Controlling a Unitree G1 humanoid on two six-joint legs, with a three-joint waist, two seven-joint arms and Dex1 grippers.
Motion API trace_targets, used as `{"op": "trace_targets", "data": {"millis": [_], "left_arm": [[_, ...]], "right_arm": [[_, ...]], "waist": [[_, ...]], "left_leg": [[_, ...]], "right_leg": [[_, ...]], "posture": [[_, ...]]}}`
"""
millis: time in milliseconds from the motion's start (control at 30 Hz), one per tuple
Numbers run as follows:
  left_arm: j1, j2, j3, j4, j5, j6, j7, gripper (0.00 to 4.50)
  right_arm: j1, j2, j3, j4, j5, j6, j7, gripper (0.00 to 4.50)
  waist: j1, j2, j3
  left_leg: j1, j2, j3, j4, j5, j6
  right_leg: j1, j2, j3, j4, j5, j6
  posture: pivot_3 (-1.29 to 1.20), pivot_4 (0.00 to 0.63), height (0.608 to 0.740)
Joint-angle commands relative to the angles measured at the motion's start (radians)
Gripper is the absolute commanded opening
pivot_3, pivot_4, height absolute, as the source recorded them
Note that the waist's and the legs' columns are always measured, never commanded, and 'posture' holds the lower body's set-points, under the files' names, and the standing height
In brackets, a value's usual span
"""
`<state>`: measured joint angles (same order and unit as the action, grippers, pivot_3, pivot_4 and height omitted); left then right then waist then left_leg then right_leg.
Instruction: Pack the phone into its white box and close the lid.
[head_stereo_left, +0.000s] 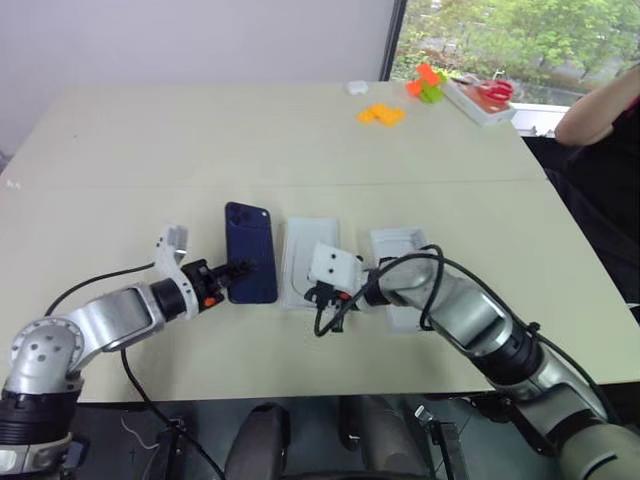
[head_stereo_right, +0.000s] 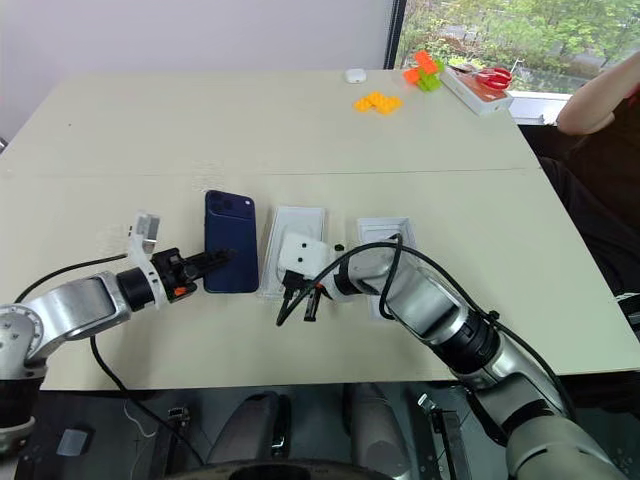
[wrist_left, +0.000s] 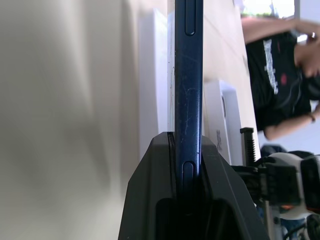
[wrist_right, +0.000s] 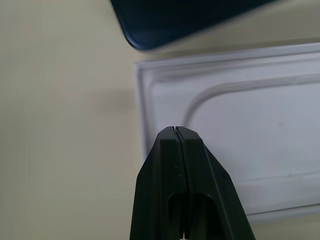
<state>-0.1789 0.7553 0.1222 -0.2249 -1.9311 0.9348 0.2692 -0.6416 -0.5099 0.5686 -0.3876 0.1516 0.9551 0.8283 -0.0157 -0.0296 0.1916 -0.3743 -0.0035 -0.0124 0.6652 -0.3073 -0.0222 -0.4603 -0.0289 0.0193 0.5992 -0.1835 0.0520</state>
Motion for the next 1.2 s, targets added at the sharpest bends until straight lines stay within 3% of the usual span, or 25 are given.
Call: {"op": "trace_targets", "data": {"millis": [33,267,667,1200], "left_arm": [[-0.067,-0.035,-0.030,-0.043,-0.039,-0.007,0.020,0.02],[-0.186,-0.142,-0.092,0.060,-0.041,0.020,0.113,0.02],[-0.328,-0.158,-0.183,0.231,-0.040,0.133,0.187,0.02],[-0.349,-0.206,-0.174,0.258,-0.041,0.148,0.199,0.02]], "right_arm": [[-0.006,-0.028,-0.076,-0.063,0.021,-0.019,0.005,0.00],[0.028,-0.129,-0.204,-0.106,0.067,-0.042,0.037,0.00],[0.133,-0.233,-0.307,-0.067,0.062,-0.042,0.001,0.00],[0.181,-0.238,-0.333,-0.072,0.087,-0.070,0.005,0.00]], "waist": [[0.003,0.000,0.000],[0.005,-0.001,0.000],[0.005,-0.001,0.000],[0.005,-0.001,0.000]], "left_leg": [[0.000,0.000,0.000,0.000,0.000,0.000],[0.000,-0.001,-0.001,0.002,0.000,-0.001],[0.001,-0.002,0.001,0.002,0.001,-0.001],[0.002,-0.002,0.001,0.004,0.002,-0.003]], "right_leg": [[0.000,0.000,0.000,0.000,0.000,0.000],[0.002,0.000,0.000,0.000,0.001,0.000],[0.002,0.001,0.000,0.002,0.001,0.001],[0.001,0.001,0.001,0.007,0.001,0.000]], "posture": [[0.00,0.150,0.740],[0.00,0.150,0.740],[0.00,0.150,0.740],[0.00,0.150,0.740]]}}
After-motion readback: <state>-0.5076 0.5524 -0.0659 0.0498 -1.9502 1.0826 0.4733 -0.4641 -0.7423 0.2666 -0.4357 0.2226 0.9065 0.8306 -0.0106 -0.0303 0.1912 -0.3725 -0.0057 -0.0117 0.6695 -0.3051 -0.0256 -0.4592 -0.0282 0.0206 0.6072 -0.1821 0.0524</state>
